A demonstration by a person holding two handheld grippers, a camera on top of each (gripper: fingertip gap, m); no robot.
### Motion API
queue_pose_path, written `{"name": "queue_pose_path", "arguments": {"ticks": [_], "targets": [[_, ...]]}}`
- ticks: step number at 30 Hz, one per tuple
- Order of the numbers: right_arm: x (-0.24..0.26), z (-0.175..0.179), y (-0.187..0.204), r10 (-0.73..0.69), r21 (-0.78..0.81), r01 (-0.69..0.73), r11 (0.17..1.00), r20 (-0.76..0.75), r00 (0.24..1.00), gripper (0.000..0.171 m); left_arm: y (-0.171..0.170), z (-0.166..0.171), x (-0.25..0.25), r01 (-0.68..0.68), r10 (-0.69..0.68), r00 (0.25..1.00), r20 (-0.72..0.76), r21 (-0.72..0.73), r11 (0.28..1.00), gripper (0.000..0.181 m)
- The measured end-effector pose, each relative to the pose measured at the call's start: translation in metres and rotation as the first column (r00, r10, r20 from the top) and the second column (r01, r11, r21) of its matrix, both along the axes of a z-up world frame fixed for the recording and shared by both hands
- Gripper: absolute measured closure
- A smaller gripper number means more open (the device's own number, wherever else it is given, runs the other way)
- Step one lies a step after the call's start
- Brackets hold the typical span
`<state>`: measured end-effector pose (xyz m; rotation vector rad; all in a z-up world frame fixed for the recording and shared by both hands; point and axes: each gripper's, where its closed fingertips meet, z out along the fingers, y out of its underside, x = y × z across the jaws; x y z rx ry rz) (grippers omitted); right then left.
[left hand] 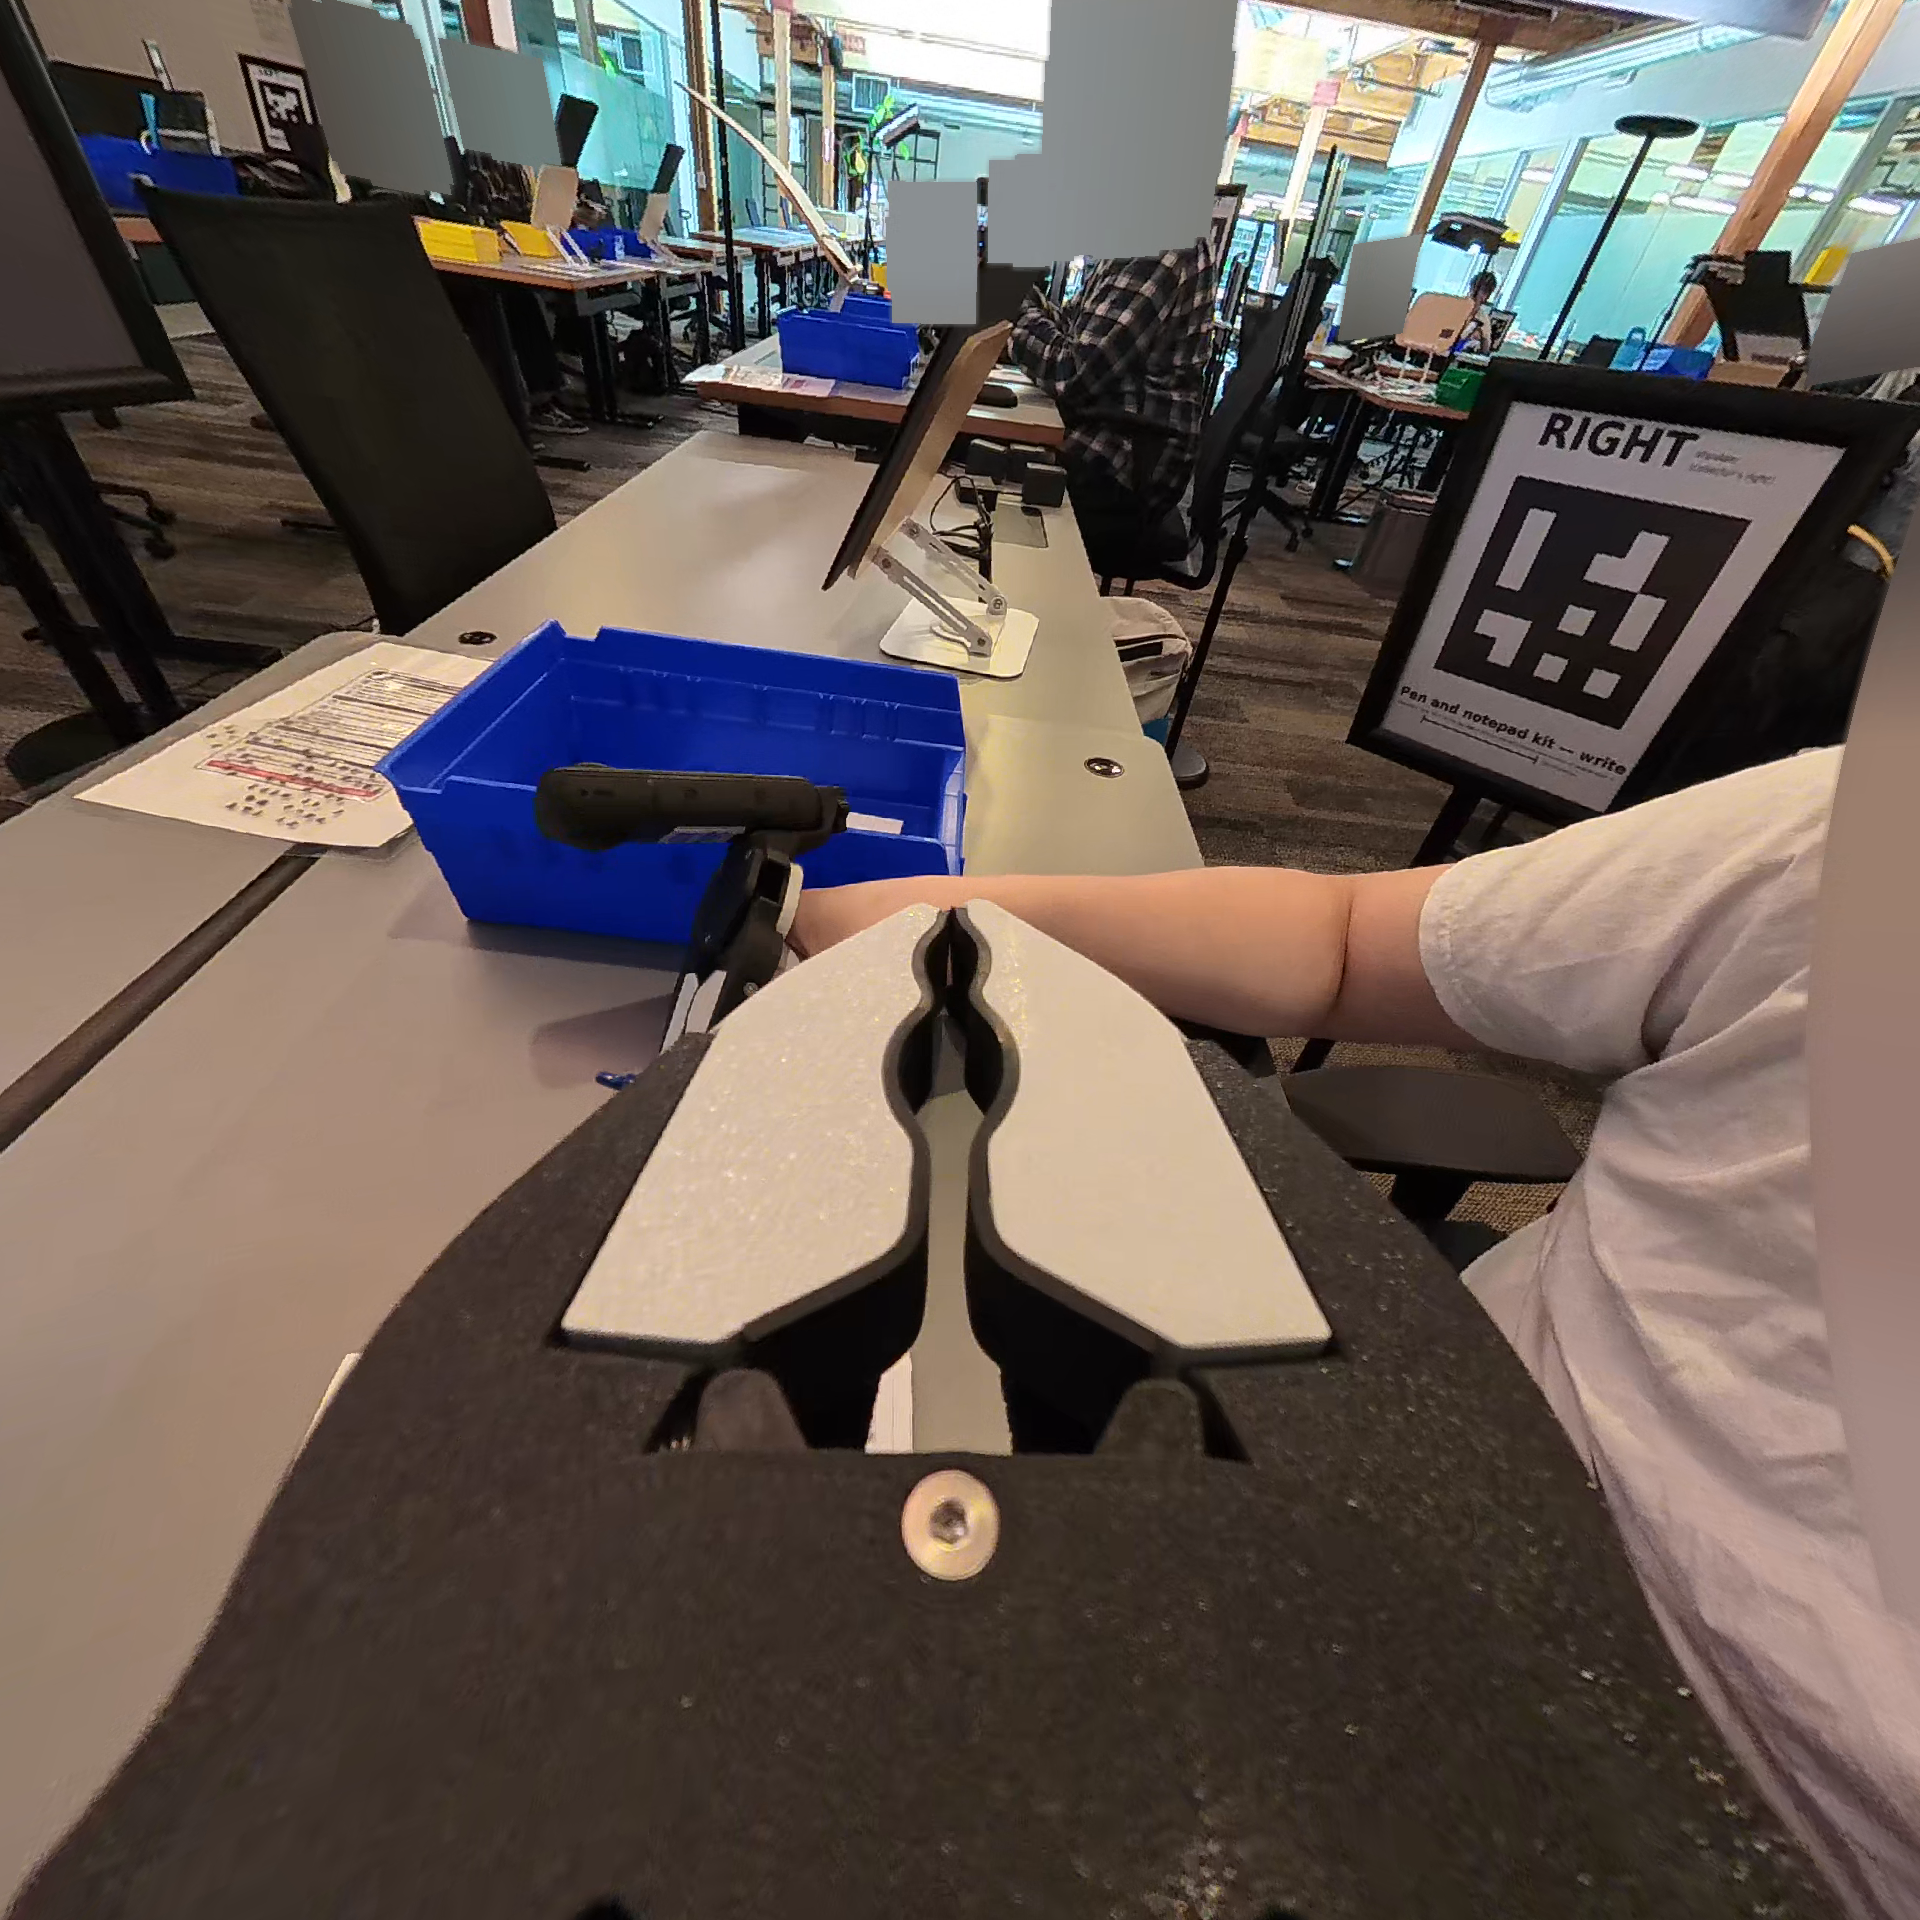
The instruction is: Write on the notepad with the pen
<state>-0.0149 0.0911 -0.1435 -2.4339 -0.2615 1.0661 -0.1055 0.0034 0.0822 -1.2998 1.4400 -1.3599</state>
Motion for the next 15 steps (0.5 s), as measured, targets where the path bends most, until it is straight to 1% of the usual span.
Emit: {"name": "queue_pose_path", "arguments": {"ticks": [4,6,15], "targets": [[0.002,-0.0046,0.0001,0.001,-0.005,-0.001,1.0,0.03,1.0,0.162,-0.0011,-0.0024,0.0014,0.008,-0.008,1.0,-0.009,-0.004,1.0,0.181],[0.0047,-0.0073,0.0002,-0.001,-0.008,0.001,1.0,0.055,0.998,0.159,-0.0016,-0.0038,0.0021,0.011,-0.011,1.0,-0.014,-0.004,1.0,0.181],[0.0089,-0.0067,0.0004,0.002,0.011,-0.003,1.0,0.107,0.994,0.152,-0.0037,-0.0079,0.0042,0.022,-0.023,0.999,-0.031,-0.011,1.0,0.181]]}}
